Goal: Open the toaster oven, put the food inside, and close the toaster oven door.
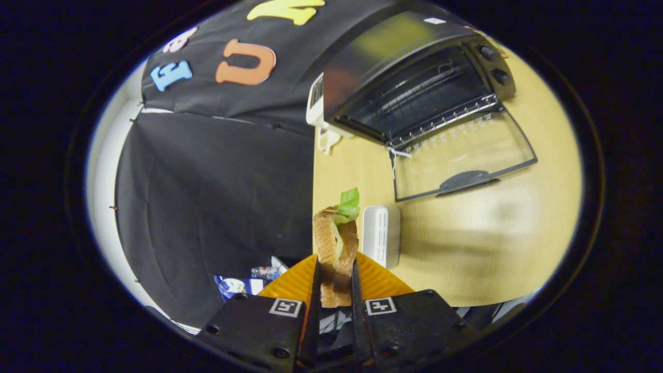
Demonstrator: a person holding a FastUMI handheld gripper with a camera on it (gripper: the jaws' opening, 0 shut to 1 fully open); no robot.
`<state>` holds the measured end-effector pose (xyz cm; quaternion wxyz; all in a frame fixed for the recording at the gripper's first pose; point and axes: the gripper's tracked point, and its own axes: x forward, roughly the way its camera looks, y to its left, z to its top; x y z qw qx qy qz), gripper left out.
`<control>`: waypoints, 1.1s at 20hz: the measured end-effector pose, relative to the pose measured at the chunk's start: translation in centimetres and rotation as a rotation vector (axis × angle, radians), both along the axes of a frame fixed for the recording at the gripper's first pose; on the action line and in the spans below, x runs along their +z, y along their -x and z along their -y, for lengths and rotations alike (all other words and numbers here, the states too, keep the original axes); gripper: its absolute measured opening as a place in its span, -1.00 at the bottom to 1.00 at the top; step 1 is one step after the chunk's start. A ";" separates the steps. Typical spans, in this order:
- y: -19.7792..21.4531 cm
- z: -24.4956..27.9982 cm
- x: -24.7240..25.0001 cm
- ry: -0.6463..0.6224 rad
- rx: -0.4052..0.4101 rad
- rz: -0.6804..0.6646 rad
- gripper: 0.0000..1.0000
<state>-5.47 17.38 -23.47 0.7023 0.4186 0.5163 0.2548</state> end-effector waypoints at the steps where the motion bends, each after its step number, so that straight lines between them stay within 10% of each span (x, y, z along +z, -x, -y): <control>1: -0.6 1.4 0.3 0.009 -0.036 0.020 -0.38; 13: -11.5 10.6 -6.3 -0.200 -0.542 0.061 -0.38; 22: -20.7 9.1 -11.1 -0.272 -0.741 0.164 -0.38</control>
